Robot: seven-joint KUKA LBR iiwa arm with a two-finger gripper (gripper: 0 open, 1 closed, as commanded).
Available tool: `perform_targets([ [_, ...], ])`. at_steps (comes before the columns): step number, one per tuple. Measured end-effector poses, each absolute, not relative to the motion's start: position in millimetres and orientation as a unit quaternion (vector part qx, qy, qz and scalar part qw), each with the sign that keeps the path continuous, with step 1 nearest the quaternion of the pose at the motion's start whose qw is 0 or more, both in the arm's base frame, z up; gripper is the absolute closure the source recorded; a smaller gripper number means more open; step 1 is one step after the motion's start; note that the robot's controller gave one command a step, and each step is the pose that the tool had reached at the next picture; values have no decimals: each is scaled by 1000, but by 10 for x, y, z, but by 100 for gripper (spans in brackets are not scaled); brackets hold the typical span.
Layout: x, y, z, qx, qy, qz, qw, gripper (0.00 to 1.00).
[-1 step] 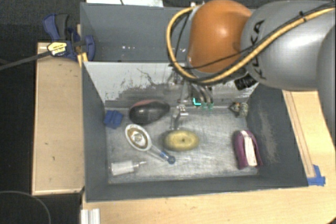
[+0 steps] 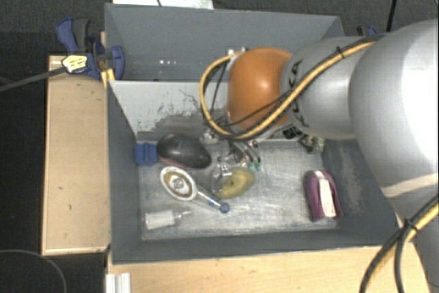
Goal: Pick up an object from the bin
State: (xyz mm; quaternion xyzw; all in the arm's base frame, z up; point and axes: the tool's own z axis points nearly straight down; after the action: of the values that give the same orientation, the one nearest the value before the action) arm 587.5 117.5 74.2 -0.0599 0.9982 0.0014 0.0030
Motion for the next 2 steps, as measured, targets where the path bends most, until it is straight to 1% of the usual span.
perform_targets([
  [1, 5846, 1147, 747, -64, 998, 2, 6, 0],
  [2, 5137, 763, 744, -85, 996, 2, 7, 0],
])
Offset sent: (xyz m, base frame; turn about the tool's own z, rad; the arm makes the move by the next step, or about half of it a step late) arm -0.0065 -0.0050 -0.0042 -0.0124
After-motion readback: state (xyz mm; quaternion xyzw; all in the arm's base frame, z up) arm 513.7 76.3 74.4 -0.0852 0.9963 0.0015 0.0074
